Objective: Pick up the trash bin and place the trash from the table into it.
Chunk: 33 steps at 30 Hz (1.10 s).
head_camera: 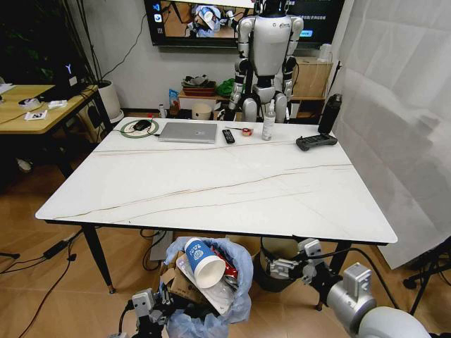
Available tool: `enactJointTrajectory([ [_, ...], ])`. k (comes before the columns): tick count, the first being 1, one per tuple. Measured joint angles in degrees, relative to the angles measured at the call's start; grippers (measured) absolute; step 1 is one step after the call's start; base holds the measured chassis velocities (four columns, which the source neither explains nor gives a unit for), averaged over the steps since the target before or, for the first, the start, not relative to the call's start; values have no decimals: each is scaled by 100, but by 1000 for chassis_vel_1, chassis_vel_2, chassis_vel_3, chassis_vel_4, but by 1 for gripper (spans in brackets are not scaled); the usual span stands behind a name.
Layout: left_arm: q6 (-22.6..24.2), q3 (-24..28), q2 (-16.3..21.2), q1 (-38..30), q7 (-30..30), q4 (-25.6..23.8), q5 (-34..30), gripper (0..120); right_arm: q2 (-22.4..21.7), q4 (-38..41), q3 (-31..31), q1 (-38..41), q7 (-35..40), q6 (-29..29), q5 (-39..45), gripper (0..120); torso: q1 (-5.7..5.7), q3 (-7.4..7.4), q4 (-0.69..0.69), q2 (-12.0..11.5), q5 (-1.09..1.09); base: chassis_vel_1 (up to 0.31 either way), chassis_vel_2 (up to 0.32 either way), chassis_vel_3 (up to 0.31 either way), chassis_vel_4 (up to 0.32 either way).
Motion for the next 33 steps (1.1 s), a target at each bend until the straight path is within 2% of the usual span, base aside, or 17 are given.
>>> enactJointTrajectory([
  [5,7,-95,135,-23,-8,-41,-99,0,484,38,498,-263,-21,94,-122,100,0,0,2,0,0,0,0,0,0],
  [7,17,-134,214,-65,-11,-41,-158,0,802,61,688,-298,-82,43,-151,100,0,0,1,0,0,0,0,0,0],
  [9,32,-153,319,-104,-22,-5,-245,0,1320,89,901,-292,-172,-54,-172,100,0,0,1,0,1,0,0,0,0],
  [10,32,-153,319,-104,-22,-5,-245,0,1320,89,901,-292,-172,-54,-172,100,0,0,1,0,1,0,0,0,0],
  [12,35,-159,386,-125,-27,47,-281,0,1632,116,987,-292,-212,-42,-200,100,0,0,0,0,1,0,0,0,0],
  [15,35,-163,515,-177,-31,147,-356,0,2159,83,1121,-423,-353,286,-555,100,0,0,2,0,0,0,0,0,0],
  [20,56,-193,654,-280,-38,299,-445,0,2487,-129,1208,-556,-579,947,-1101,100,0,0,1,0,1,0,0,0,0],
  [27,178,-176,878,-525,-119,600,-625,0,2926,-435,1424,-497,-753,1300,-1235,100,0,0,1,0,1,0,0,0,0],
  [33,193,-125,1098,-607,-138,726,-700,0,3001,-593,1513,-423,-758,1520,-1205,100,0,-1,1,-1,1,0,0,0,0],
])
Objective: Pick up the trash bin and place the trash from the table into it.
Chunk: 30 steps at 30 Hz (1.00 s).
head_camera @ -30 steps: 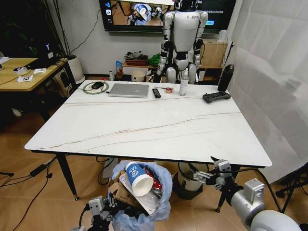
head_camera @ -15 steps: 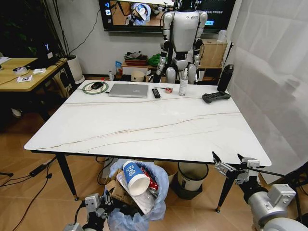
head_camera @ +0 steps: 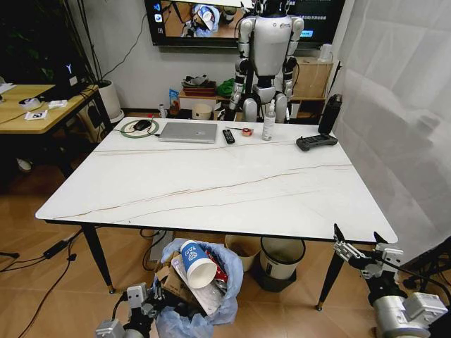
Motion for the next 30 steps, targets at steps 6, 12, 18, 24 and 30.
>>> enactJointTrajectory([
  [6,-44,19,-55,227,6,-284,61,0,-142,60,181,-292,-215,887,110,100,1,0,0,-1,0,0,0,0,0],
  [12,-56,42,-113,255,16,-373,135,0,-228,-18,327,-351,-345,1271,146,100,0,0,0,0,1,0,0,0,0],
  [18,-27,37,-106,279,-5,-305,111,0,-289,-122,333,-358,-277,1254,249,100,0,0,0,-1,1,0,0,0,0],
  [24,-20,-36,-22,352,-12,-337,-43,0,-299,-324,198,-321,-269,1312,237,100,0,0,0,0,0,0,0,0,0],
  [30,-24,-204,24,342,32,-339,-170,0,-224,-496,27,-185,-304,1377,248,100,0,0,0,0,-1,0,0,0,0],
])
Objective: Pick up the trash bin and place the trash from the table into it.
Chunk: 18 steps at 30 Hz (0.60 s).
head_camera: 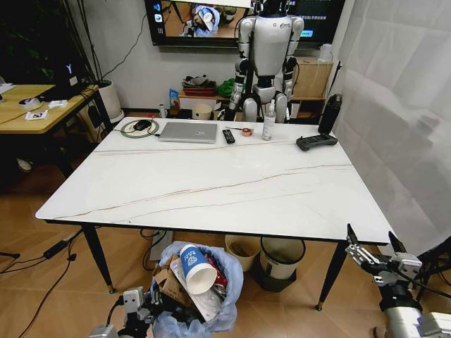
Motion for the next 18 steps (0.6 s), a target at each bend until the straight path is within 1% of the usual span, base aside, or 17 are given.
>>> enactJointTrajectory([
  [9,-139,29,-112,-100,110,113,407,0,12,-94,-69,53,-55,4,10,100,0,0,-1,0,0,0,0,0,0],
  [12,-361,23,-151,-127,99,200,655,0,13,-94,-69,53,-57,4,10,100,0,0,0,0,0,0,0,0,0],
  [13,-361,23,-151,-127,99,200,655,0,13,-94,-69,53,-57,4,10,100,0,0,0,0,0,0,0,0,0],
  [18,-665,-28,-204,-142,81,271,798,0,13,-94,-68,52,-58,3,9,100,0,0,0,0,1,0,0,0,0],
])
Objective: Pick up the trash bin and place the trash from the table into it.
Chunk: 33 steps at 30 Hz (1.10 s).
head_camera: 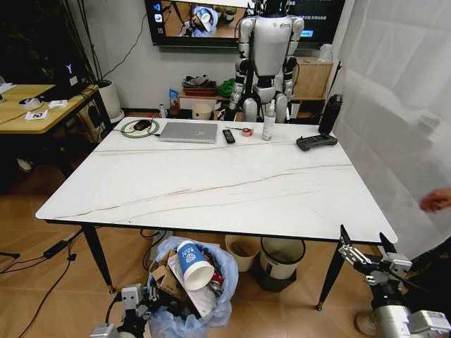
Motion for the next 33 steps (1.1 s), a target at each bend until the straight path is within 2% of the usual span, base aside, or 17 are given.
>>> enactJointTrajectory([
  [12,-133,-34,-26,-30,6,87,-47,0,0,3,3,-2,0,-5,1,100,0,0,0,0,1,0,0,0,0],
  [21,58,63,-55,-45,-1,133,-194,0,-1,5,4,-2,0,-9,2,100,-3,-2,0,-4,0,0,0,0,0],
  [33,299,134,-124,-195,-119,312,-419,0,-1,11,4,-2,3,-12,2,100,-176,-212,-1,-389,0,0,0,0,0],
])
